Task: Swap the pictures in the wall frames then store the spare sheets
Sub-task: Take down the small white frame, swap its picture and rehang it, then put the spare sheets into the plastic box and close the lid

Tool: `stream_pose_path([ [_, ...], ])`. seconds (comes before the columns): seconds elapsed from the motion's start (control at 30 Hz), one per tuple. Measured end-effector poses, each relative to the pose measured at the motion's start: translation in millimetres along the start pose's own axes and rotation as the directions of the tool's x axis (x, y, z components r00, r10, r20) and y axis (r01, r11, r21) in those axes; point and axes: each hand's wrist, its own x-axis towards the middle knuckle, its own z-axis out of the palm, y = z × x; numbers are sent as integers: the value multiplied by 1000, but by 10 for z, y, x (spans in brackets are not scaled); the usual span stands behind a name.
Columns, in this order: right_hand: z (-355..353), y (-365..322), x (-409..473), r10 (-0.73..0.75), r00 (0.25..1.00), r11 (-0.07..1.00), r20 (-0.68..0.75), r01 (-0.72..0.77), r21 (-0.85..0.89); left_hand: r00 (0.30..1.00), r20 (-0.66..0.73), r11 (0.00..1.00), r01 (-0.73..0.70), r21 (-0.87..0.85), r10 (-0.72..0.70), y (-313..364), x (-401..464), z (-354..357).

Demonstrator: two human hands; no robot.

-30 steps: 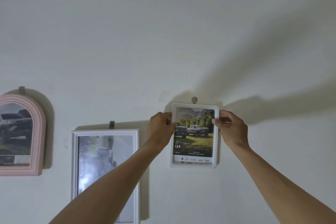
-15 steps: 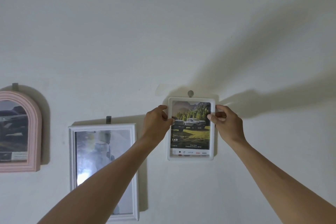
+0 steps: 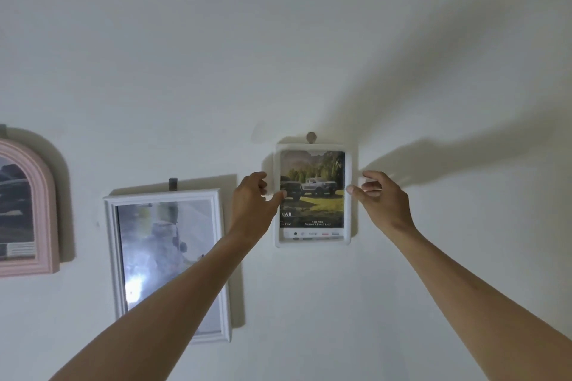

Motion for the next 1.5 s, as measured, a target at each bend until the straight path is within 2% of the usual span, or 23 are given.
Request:
stream_pose_path([
  [0.17,-72,339,-404,90,996,994,13,-90,-55,999,-4,999,33,-19,-33,-115,-612,78],
  [0.3,-68,742,-966,196,978,978,78,-188,-95,994,37,995,102,-20,-101,-315,-1260,202],
  [0.43,-47,1211,-1626,344,922,935,175,-319,-157,976,134,985,171,37,-174,-592,-1981,377],
  [0.53,-53,1589,-2155,458,854,882,246,-403,-245,933,240,962,243,124,-266,-799,-2537,514],
  [0.6,-83,1831,-2476,529,801,837,281,-438,-327,885,308,934,302,193,-349,-916,-2882,598],
  [0.67,-123,2052,-2783,602,732,785,317,-472,-401,801,370,879,387,279,-470,-1020,-3210,659],
  [0.83,-295,2626,-3391,737,569,653,365,-458,-603,506,452,679,544,493,-735,-1262,-4000,819],
  [0.9,-401,2838,-3586,794,496,588,351,-481,-650,403,452,605,546,580,-796,-1327,-4273,870],
  [1.03,-605,3179,-3807,857,404,497,322,-479,-723,268,406,486,518,704,-874,-1381,-4597,928],
  [1.13,-699,3369,-3821,870,373,476,321,-467,-745,197,374,417,551,722,-907,-1396,-4757,1008],
  [1.27,-719,3582,-3712,863,365,488,349,-424,-763,142,300,324,586,742,-943,-1359,-4845,1109],
  [1.4,-666,3733,-3581,876,302,477,377,-419,-773,122,231,255,629,734,-965,-1282,-4878,1171],
  [1.5,-629,3802,-3514,897,277,437,343,-445,-782,128,182,221,645,731,-975,-1262,-4896,1222],
])
